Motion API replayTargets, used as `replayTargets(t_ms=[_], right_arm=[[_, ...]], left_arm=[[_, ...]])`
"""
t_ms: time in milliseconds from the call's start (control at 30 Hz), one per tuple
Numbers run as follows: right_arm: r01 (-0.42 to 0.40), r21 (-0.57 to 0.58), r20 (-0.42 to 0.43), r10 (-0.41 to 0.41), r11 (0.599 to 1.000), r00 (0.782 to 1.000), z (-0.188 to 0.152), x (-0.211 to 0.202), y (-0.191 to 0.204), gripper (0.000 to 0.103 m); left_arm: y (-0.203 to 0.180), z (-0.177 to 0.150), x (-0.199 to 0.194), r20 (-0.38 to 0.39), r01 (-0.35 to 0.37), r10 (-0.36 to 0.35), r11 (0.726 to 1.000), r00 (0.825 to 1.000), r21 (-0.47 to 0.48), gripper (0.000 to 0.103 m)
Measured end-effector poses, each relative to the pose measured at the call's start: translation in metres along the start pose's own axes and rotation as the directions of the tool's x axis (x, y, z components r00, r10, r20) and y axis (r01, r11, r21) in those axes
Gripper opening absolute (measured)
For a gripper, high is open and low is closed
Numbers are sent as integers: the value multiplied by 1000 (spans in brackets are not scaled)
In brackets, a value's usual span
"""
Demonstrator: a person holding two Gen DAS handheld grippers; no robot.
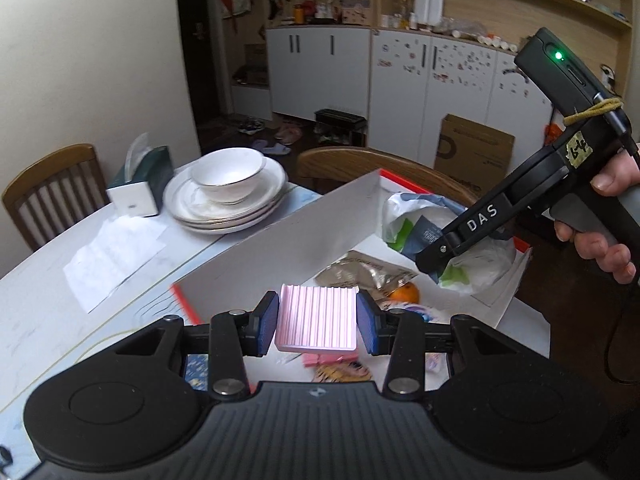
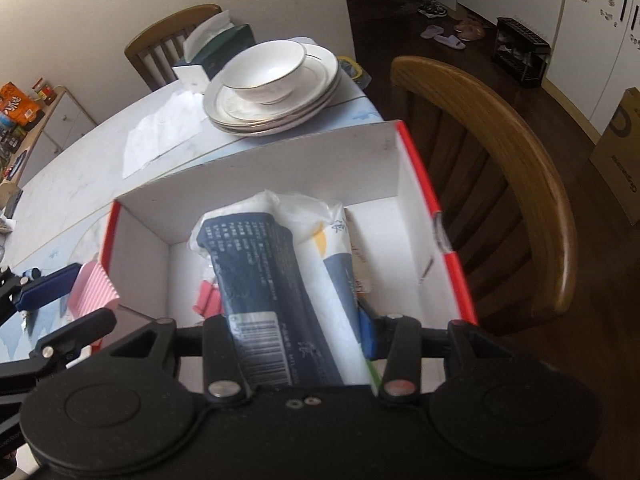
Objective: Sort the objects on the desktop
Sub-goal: 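Carry the pink sponge and white-and-navy bag with both tools into the box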
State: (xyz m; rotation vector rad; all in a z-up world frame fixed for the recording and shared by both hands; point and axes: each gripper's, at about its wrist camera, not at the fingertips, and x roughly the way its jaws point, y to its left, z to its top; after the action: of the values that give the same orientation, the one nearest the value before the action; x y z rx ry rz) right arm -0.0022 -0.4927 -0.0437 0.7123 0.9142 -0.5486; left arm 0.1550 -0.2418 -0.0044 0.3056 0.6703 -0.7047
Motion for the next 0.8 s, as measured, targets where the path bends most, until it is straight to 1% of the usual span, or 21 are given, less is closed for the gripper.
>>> replayTargets(t_ms=[267, 567, 800], right_arm=[[9, 8, -34, -8, 1000, 999, -4, 12, -13, 43], [27, -7, -52, -27, 1000, 998, -3, 30, -17, 43], [36, -28, -57, -38, 999, 998, 4, 42, -15, 43]], left_arm=[[-13, 12, 42, -60, 34, -31, 998, 998, 53, 40], [-22, 13, 79, -111, 39, -27, 994, 993, 105, 40], [-20, 13, 98, -164, 45, -30, 995, 986, 88, 40]])
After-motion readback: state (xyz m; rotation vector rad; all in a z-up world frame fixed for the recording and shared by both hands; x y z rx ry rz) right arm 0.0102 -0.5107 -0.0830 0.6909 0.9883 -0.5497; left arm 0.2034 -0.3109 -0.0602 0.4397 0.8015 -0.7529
